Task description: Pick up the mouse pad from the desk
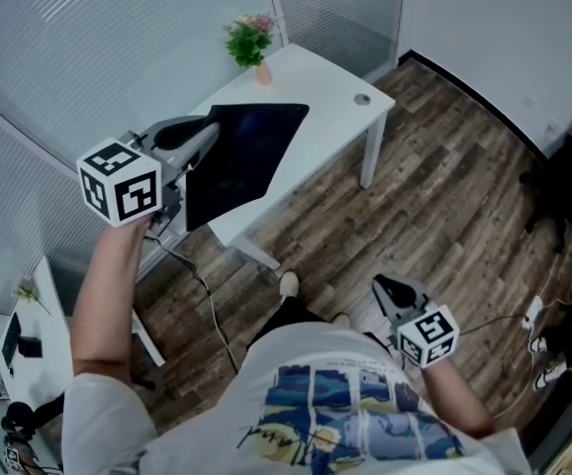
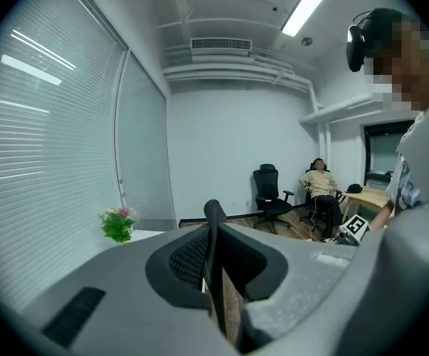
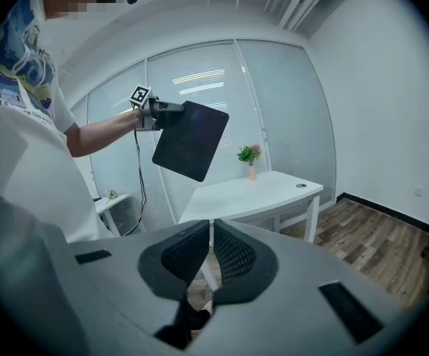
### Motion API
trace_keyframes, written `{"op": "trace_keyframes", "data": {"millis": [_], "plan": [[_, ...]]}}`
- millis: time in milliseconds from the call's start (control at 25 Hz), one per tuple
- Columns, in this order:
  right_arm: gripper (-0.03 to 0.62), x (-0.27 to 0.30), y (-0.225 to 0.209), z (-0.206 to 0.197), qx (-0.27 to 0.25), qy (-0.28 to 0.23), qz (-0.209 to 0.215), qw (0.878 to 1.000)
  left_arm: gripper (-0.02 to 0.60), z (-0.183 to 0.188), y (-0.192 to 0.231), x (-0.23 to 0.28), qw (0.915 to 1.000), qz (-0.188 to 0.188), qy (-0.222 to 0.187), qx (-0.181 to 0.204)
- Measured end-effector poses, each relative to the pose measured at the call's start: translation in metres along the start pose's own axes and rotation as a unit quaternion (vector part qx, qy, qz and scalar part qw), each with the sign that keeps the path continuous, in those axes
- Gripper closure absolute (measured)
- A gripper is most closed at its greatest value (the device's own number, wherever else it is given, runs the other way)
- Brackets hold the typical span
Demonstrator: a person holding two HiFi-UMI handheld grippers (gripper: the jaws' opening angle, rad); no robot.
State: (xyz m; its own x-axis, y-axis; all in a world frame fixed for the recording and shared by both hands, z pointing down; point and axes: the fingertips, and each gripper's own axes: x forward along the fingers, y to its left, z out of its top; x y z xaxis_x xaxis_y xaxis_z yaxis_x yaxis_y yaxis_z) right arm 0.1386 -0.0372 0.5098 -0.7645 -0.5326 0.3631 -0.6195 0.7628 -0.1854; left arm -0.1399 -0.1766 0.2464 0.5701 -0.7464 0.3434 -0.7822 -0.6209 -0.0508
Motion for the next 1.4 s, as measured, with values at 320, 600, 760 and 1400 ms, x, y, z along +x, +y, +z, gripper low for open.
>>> {"op": "trace_keyframes", "data": {"millis": [320,600,760,1400], "plan": [[0.583,0.004,-0.001,0.006,0.002,-0.012,0.006,1.0,0.552,0.003,-0.002,0.003,1.0,-0.002,0.004,0.002],[0.591,0.004,-0.004,0.002,0.002,-0.009,0.009,1.0,0.552,0.002,-0.003,0.005,1.0,-0.002,0.009,0.001],[0.592,0.005,-0.005,0.0,0.003,-0.009,0.01,1.0,0.552,0.001,-0.005,0.004,0.9999,-0.004,0.013,0.004],[0.594,0.003,-0.02,-0.004,0.002,-0.012,0.018,1.0,0.553,0.003,-0.018,0.014,0.9996,-0.008,0.026,0.008]]}}
